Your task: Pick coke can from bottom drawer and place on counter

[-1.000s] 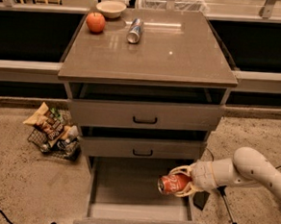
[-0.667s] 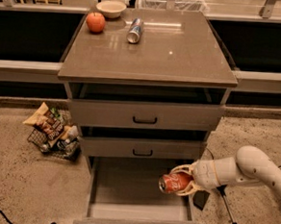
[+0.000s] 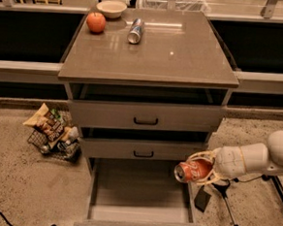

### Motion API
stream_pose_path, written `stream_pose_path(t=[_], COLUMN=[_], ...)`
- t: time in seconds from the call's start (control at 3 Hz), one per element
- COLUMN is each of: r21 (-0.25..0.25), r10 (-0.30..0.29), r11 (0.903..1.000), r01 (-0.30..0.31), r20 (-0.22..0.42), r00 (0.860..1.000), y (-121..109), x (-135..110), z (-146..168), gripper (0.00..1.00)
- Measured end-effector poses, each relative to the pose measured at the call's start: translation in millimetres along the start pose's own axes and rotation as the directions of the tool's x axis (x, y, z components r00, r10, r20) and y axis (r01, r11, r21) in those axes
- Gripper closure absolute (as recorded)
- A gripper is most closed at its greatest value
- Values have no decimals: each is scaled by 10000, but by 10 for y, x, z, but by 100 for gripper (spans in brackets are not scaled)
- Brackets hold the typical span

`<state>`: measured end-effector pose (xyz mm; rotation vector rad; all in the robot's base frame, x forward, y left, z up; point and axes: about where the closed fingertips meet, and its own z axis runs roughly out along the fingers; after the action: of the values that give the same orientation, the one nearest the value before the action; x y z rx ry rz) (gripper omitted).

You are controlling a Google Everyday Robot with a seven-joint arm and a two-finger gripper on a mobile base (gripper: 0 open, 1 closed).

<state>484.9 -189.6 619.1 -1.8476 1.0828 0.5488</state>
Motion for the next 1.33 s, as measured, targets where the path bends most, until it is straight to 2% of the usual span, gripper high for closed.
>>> stream_pose_path(t=[0.33, 0.67, 1.0, 1.33], r21=[76, 299, 379, 285], r10=[-463, -311, -319, -793], r11=[9989, 9990, 9986, 9961], r01=[463, 345, 367, 834], r20=[-101, -1090, -1211, -1222], r00=[9989, 9936, 9921, 9893], y=[-228, -311, -347, -540], x=[-295, -348, -349, -443], z=[-417, -589, -600, -631], gripper=[100, 100, 100, 100])
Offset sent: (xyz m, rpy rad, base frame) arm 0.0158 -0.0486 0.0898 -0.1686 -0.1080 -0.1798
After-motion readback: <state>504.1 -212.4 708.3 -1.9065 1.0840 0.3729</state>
